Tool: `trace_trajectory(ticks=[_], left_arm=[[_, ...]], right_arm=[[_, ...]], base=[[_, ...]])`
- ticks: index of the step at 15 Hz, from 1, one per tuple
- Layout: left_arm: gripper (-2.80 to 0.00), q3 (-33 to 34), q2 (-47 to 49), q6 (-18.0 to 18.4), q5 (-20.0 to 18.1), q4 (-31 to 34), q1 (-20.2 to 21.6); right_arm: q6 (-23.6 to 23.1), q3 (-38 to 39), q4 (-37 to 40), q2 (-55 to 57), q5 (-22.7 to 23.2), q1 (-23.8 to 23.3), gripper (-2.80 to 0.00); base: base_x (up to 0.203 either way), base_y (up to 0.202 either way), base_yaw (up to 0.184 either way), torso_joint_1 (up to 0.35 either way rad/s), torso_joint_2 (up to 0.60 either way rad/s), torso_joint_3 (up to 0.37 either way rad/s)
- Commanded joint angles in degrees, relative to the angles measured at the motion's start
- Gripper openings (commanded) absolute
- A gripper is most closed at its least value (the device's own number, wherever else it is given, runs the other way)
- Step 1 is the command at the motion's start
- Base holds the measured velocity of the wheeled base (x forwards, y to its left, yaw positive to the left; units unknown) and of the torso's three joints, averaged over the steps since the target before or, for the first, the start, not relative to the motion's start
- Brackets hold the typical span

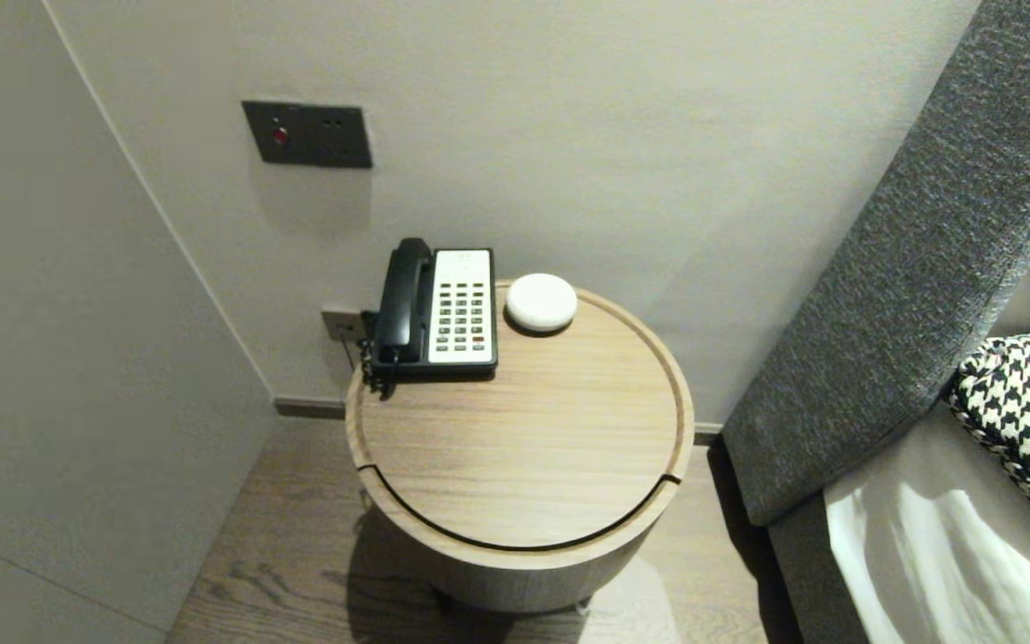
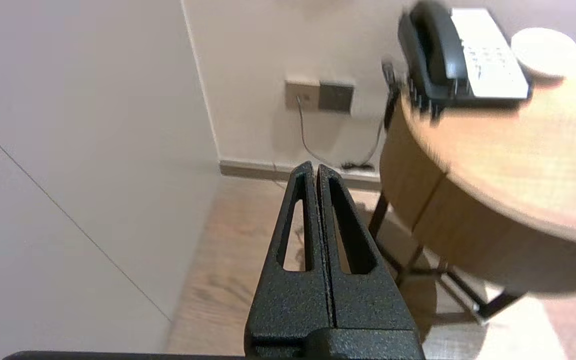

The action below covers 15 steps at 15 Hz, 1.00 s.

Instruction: Open the nightstand drawer

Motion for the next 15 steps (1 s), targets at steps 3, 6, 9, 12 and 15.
trace_trajectory(ticks=[3,6,9,12,15], left_arm=[[-2.8,-19.3,20.2,-0.2,0.4,11.3,0.0],[-2.8,-25.5,28.2,-1.3,-0.1,18.6,0.0],[-2.8,-28.7,34.4,-5.3,-0.6,25.3,-0.8],[-2.8,-29.3,37.3,-8.0,-0.9,30.0,-4.6],[-2.8,-29.4,39.5,-11.6,-0.9,31.8,-8.7]], right_arm=[[0.0,2.3,0.0,0.0,0.0,0.0,-2.8],[0.0,2.3,0.0,0.0,0.0,0.0,-2.8],[0.0,2.3,0.0,0.0,0.0,0.0,-2.8],[0.0,2.3,0.0,0.0,0.0,0.0,-2.8],[0.0,2.3,0.0,0.0,0.0,0.0,-2.8]], base=[[0.0,0.0,0.0,0.0,0.0,0.0],[0.0,0.0,0.0,0.0,0.0,0.0],[0.0,0.0,0.0,0.0,0.0,0.0],[0.0,0.0,0.0,0.0,0.0,0.0],[0.0,0.0,0.0,0.0,0.0,0.0]])
